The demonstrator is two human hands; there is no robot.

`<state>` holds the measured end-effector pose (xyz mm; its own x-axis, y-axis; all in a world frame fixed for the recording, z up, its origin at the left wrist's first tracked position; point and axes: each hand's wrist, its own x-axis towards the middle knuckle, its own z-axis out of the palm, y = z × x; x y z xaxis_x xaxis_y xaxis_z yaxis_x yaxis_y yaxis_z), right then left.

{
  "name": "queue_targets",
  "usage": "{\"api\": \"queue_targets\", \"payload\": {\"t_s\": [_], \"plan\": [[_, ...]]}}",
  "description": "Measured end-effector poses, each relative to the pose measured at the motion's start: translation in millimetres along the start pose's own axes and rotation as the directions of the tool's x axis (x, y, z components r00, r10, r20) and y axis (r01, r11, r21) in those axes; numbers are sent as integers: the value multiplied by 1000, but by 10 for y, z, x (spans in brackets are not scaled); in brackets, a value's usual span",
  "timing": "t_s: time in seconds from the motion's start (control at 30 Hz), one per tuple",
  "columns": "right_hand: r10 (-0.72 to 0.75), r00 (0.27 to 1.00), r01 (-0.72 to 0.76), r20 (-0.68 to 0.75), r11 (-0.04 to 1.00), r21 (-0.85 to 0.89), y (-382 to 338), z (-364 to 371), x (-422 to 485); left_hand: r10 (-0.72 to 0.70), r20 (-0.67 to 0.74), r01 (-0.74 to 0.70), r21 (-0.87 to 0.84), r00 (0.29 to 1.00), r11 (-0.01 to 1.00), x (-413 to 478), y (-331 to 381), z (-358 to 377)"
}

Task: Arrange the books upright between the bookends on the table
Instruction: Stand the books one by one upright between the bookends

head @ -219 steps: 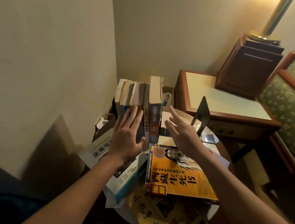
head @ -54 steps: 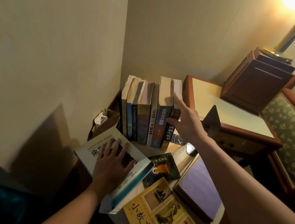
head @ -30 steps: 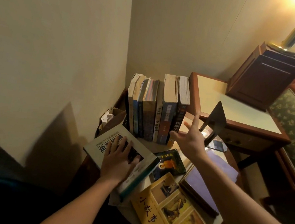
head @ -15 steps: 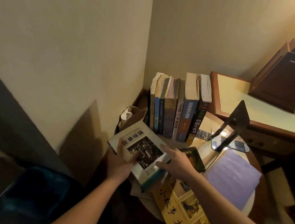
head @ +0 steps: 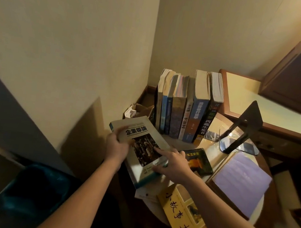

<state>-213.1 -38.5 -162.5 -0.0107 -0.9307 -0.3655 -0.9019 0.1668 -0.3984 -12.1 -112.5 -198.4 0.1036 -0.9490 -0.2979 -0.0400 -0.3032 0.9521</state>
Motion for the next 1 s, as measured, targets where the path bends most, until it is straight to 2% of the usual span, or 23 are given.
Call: {"api": "queue_targets", "payload": {"t_s": [0.07, 0.17, 0.3, 0.47, 0.53, 0.63, 0.73, 0.8, 0.83, 0.93, 1.0], "plan": [[-7, 1000, 7, 9, 1000, 11, -17, -15, -2, -70, 90, 70, 8, 993, 998, 23, 107, -19], [-53, 998, 52, 23, 997, 56, -63, -67, -17, -81, 124, 81, 6, 989, 997, 6, 195, -111], [-62, 997, 51, 54, 981, 190, -227, -162, -40, 38, 161, -48, 55, 986, 997, -110, 401, -277], [-97, 994, 67, 47, 896, 439, -468, -325, -135, 192, 225, -184, -57, 955, 981, -429, 842, -513], [-148, 989, 106, 27, 812, 575, -526, -417, -219, 248, 268, -237, -71, 931, 969, -573, 1012, -540], [-200, 980, 121, 6, 614, 780, -510, -552, -411, 295, 362, -279, -97, 884, 955, -805, 1183, -544], [-202, 979, 116, -38, 389, 914, -327, -635, -619, 314, 473, -273, -154, 823, 950, -979, 1232, -459], [-186, 980, 129, -77, 288, 949, -174, -692, -759, 311, 543, -238, -202, 780, 950, -1076, 1242, -346], [-168, 980, 154, -108, 294, 943, -112, -730, -838, 310, 575, -221, -220, 757, 950, -1115, 1241, -279], [-36, 964, 248, -264, 476, 844, 66, -854, -1068, 300, 610, -231, -191, 734, 954, -1239, 1246, -45], [-37, 929, 340, -369, 487, 805, 200, -939, -1191, 307, 619, -328, -84, 723, 941, -1344, 1252, 128]]}}
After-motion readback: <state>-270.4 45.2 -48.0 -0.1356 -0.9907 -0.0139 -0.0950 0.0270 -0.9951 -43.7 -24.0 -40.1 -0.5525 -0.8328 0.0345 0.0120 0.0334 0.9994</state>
